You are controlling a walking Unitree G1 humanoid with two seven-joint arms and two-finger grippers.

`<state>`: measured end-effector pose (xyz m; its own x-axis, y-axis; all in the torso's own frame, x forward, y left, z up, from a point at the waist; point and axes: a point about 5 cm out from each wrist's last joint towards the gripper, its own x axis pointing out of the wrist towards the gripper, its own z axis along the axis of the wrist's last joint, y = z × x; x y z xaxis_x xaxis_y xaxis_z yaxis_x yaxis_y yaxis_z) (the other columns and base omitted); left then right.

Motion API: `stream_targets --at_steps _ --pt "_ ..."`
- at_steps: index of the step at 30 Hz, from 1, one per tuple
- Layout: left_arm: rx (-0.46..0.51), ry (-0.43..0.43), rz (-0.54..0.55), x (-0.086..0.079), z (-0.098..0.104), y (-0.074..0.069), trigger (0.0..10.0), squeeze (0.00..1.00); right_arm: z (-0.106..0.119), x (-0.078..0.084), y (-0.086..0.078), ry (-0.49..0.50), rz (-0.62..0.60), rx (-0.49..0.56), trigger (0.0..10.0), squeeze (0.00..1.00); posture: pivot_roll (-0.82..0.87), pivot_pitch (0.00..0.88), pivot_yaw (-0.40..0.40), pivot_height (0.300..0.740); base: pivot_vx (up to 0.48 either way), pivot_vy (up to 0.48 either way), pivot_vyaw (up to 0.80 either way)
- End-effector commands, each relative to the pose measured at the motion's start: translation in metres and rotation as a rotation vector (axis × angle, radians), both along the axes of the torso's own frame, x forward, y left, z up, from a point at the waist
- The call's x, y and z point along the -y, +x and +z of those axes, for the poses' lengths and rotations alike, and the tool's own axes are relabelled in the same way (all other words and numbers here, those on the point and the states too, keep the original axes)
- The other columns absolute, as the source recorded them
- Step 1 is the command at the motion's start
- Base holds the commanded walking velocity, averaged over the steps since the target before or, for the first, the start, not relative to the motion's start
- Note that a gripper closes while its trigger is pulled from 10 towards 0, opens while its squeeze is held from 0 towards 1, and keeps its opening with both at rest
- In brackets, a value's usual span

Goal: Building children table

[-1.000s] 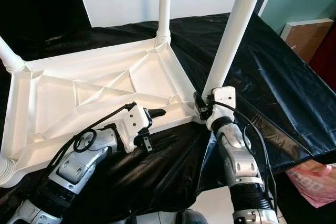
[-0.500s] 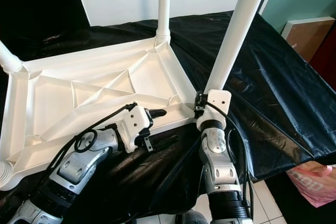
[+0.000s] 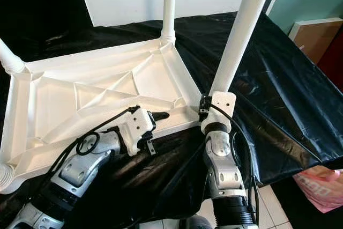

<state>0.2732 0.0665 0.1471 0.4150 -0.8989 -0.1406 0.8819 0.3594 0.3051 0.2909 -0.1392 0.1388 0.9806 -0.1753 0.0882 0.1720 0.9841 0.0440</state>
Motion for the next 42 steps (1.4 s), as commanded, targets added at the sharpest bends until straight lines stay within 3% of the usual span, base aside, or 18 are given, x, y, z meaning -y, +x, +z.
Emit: stream_targets --at_steps 1,7,13,25,26,31,33,41,42 --pt "-0.004 0.022 -0.032 -0.001 -0.003 -0.001 10.0 0.00 -0.012 0.006 -0.004 -0.010 -0.029 -0.056 10.0 1.00 -0.02 0.109 -0.051 0.740 0.000 0.000 0.00" --pt "-0.002 -0.001 -0.033 0.000 0.000 -0.001 10.0 0.00 -0.010 0.006 -0.003 -0.006 0.009 -0.040 10.0 1.00 -0.02 0.111 -0.047 0.740 0.000 0.000 0.00" --pt "-0.019 -0.021 -0.059 0.005 -0.001 -0.007 10.0 0.00 0.000 0.008 -0.009 -0.008 0.166 0.029 10.0 1.00 -0.02 0.115 -0.043 0.740 0.000 0.000 0.00" --pt "-0.030 -0.022 -0.064 0.006 -0.002 -0.008 10.0 0.00 0.003 0.035 -0.005 -0.065 0.373 0.040 10.0 0.99 -0.03 0.133 -0.040 0.740 0.000 0.000 0.00" --pt "-0.032 -0.022 -0.065 0.006 -0.002 -0.008 10.0 0.00 0.002 0.037 -0.002 -0.072 0.426 0.033 10.0 0.00 -0.03 0.134 -0.040 0.740 0.000 0.000 0.00" --pt "-0.035 -0.023 -0.067 0.007 -0.003 -0.009 10.0 0.00 0.005 0.041 0.004 -0.104 0.541 0.025 10.0 0.00 -0.03 0.132 -0.041 0.740 0.000 0.000 0.00" --pt "-0.033 -0.023 -0.067 0.007 -0.002 -0.008 10.0 0.00 0.006 0.040 0.010 -0.147 0.639 0.012 10.0 0.00 -0.02 0.131 -0.046 0.740 0.000 0.000 0.00" --pt "-0.025 -0.023 -0.050 0.004 0.000 -0.007 10.0 0.00 0.004 0.034 0.023 -0.207 0.787 -0.025 10.0 0.00 0.00 0.122 -0.049 0.740 0.000 0.000 0.00" --pt "-0.024 -0.022 -0.047 0.003 0.000 -0.007 10.0 0.00 0.004 0.032 0.024 -0.225 0.809 -0.030 4.8 0.00 0.01 0.122 -0.048 0.740 0.000 0.000 0.00"
